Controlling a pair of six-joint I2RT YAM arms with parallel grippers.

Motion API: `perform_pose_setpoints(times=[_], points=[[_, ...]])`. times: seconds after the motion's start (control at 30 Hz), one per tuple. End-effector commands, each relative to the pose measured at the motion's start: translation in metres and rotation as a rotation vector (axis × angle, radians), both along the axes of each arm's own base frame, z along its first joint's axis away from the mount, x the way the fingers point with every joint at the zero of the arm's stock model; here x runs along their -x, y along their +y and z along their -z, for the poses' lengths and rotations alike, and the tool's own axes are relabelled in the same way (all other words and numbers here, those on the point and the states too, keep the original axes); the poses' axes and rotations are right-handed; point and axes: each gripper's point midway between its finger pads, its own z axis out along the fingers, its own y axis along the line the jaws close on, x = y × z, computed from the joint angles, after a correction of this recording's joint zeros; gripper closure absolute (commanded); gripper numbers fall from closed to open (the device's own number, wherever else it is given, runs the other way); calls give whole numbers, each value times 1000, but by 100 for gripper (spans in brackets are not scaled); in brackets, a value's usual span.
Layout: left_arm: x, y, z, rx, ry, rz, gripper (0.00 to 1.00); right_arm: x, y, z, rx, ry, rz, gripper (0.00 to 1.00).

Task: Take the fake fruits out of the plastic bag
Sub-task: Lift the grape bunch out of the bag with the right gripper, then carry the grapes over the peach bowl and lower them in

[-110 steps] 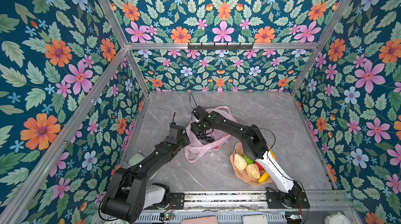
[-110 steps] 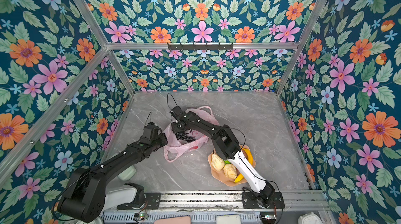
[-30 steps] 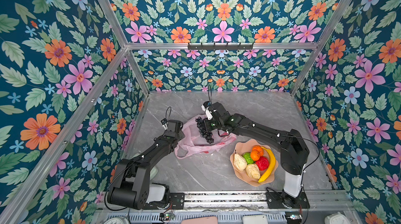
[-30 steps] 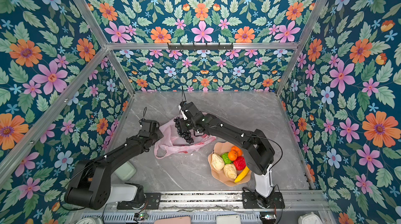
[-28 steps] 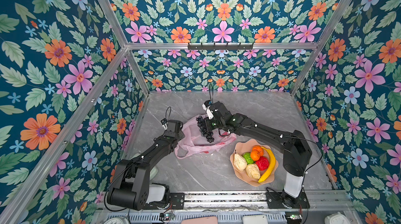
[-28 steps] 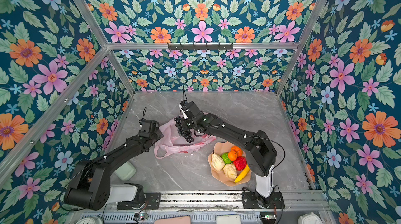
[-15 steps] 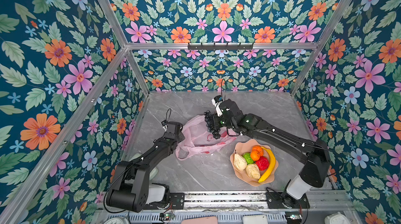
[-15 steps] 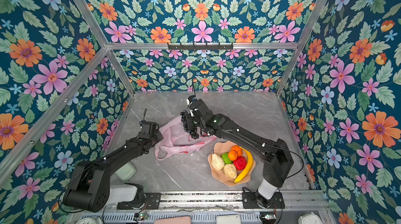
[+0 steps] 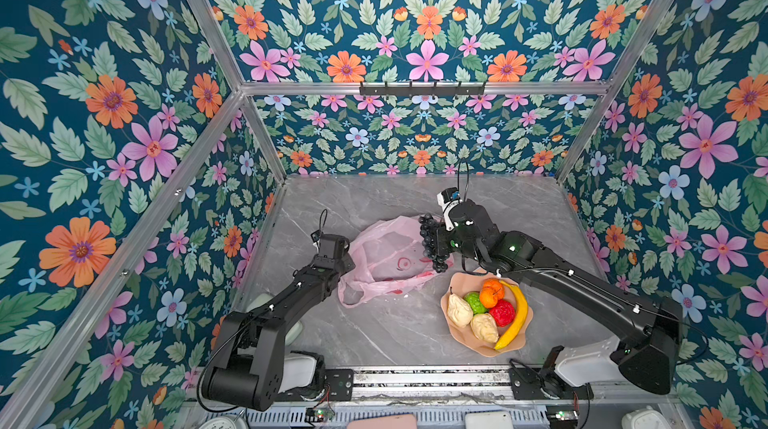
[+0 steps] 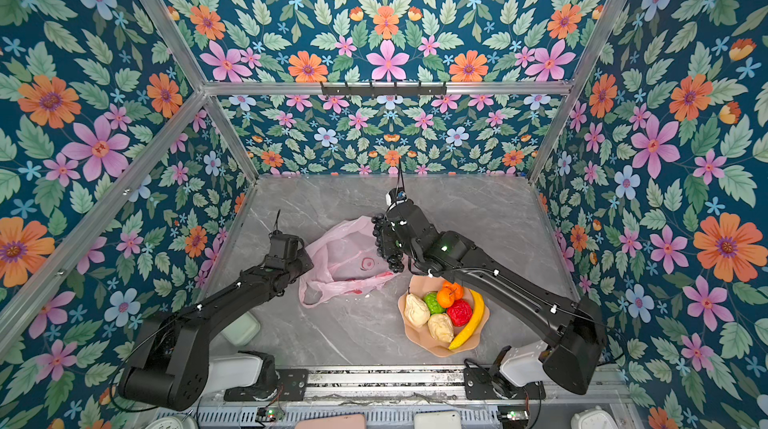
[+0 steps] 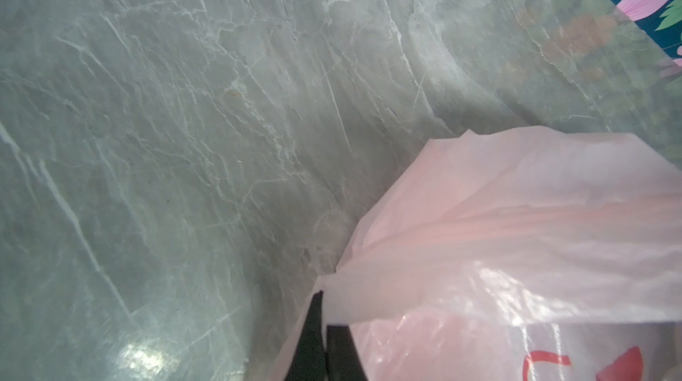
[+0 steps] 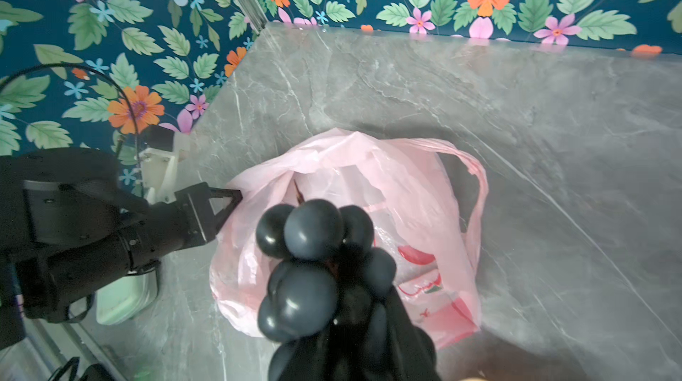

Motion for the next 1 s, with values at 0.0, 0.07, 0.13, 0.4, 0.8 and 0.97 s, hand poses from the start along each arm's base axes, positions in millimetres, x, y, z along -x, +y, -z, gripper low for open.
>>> perform_pose_setpoints(times=[0.0,0.07,0.13,0.4,0.8,0.97], points=[[-1,-1,-1,1,-9,11,100,2,-19,6,28,-1,67,79],[0,-1,-1,2,-8,12,100,6,-26,14,39,12,85,79],[0,-1,-2,3,-11,13,100,9,-34,21,48,23,105,79],[2,-1,-3,7,-14,14,100,14,-54,49,75,67,161,78],[3,-1,0,8,-10,12,100,22,-75,85,35,205,345,78],[3,-2,2,8,-6,16,100,27,-87,93,20,247,438,78]])
